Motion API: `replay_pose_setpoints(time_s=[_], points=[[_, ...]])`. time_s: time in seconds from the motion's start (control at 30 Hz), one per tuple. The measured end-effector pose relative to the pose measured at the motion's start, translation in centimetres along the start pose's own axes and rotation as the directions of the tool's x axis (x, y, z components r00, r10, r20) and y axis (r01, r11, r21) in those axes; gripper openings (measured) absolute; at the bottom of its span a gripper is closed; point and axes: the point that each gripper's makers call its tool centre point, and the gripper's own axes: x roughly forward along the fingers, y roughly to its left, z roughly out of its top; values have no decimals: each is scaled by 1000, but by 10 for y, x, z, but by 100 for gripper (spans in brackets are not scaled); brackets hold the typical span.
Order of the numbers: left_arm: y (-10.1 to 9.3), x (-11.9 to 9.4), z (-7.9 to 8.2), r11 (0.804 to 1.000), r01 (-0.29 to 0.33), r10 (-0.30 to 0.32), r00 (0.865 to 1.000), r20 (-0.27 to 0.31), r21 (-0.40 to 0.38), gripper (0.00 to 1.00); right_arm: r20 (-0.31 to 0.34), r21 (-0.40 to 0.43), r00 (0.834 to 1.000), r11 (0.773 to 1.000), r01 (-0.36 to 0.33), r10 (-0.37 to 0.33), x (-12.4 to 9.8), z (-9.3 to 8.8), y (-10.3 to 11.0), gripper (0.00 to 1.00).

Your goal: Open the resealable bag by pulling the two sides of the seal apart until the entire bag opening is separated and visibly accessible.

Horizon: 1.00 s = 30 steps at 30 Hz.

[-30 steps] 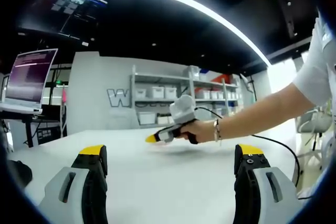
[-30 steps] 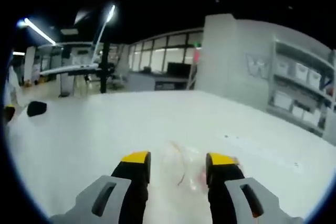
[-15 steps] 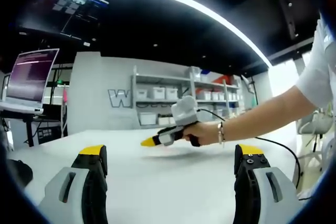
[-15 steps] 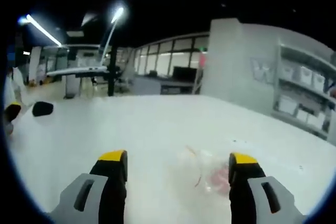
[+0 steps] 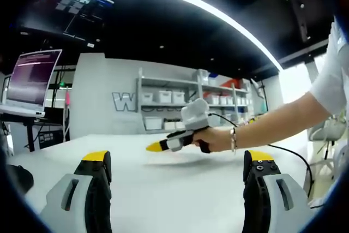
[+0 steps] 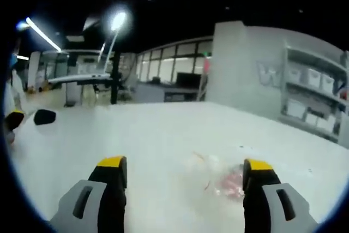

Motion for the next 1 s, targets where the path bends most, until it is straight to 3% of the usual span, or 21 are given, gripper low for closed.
replay_pose_setpoints(time_s=[0.37, 1.0], points=[[1, 0, 0, 1000, 3, -3, 1000, -1, -14, 99, 32, 39, 999, 999, 13, -14, -14, 6, -3, 88], [2, -2, 2, 1000, 7, -6, 1000, 7, -30, 99, 68, 60, 998, 998, 13, -17, -38, 9, 10, 84]])
